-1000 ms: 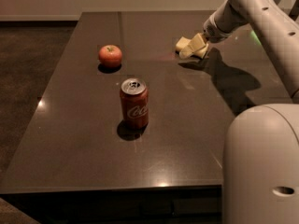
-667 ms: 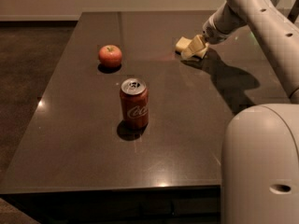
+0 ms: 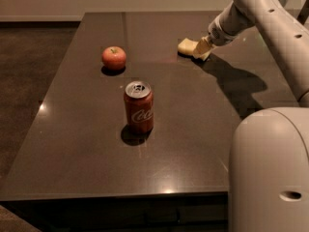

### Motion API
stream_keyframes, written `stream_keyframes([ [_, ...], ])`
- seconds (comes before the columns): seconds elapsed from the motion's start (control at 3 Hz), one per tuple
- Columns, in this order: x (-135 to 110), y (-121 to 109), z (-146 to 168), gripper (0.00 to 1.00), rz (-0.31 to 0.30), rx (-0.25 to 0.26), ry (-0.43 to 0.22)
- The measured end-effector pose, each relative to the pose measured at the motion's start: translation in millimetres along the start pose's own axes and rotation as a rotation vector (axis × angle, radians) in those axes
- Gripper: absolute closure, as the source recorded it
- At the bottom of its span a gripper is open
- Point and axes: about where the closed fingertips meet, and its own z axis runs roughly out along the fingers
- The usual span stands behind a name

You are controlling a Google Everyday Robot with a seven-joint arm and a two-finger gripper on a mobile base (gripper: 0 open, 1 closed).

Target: Move sponge near apple

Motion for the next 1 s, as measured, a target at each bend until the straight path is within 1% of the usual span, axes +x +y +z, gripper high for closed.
stream_keyframes([
  [0.33, -13.6, 26.0, -5.8, 0.88, -0.074, -0.037, -0.014],
  [0.67, -27.5, 72.3, -10.2, 1.0, -0.196, -0.085, -0.014],
  [1.0, -30.6, 118.1, -4.6, 1.0, -0.301, -0.133, 0.009],
])
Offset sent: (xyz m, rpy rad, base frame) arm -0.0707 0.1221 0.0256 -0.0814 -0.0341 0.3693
